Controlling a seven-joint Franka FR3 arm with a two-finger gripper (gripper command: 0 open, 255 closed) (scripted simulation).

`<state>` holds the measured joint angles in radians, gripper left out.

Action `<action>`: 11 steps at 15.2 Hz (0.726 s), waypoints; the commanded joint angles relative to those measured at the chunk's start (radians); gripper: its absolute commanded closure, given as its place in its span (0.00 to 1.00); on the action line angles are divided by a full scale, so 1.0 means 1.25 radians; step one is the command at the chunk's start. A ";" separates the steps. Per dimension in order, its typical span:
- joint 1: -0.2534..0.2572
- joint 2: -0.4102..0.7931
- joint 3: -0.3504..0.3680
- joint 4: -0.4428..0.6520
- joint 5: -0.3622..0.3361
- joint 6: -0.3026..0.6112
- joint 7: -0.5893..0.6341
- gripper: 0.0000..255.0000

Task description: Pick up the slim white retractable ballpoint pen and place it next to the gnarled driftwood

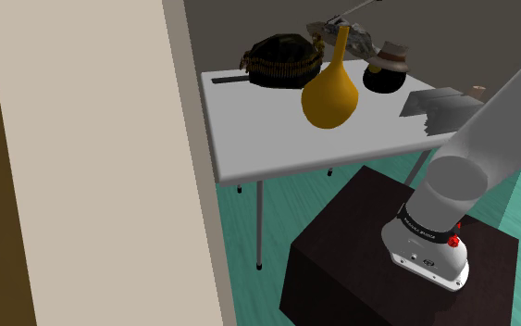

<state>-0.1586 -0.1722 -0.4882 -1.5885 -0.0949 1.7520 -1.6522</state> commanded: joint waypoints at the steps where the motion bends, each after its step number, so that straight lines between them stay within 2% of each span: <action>1: -0.010 -0.038 -0.008 -0.031 -0.013 -0.001 -0.019 1.00; 5: -0.032 -0.100 -0.028 -0.080 -0.035 -0.005 -0.059 1.00; 11: -0.038 -0.127 -0.024 -0.170 -0.050 0.060 -0.049 1.00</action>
<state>-0.2049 -0.3260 -0.5186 -1.7812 -0.1539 1.8115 -1.7147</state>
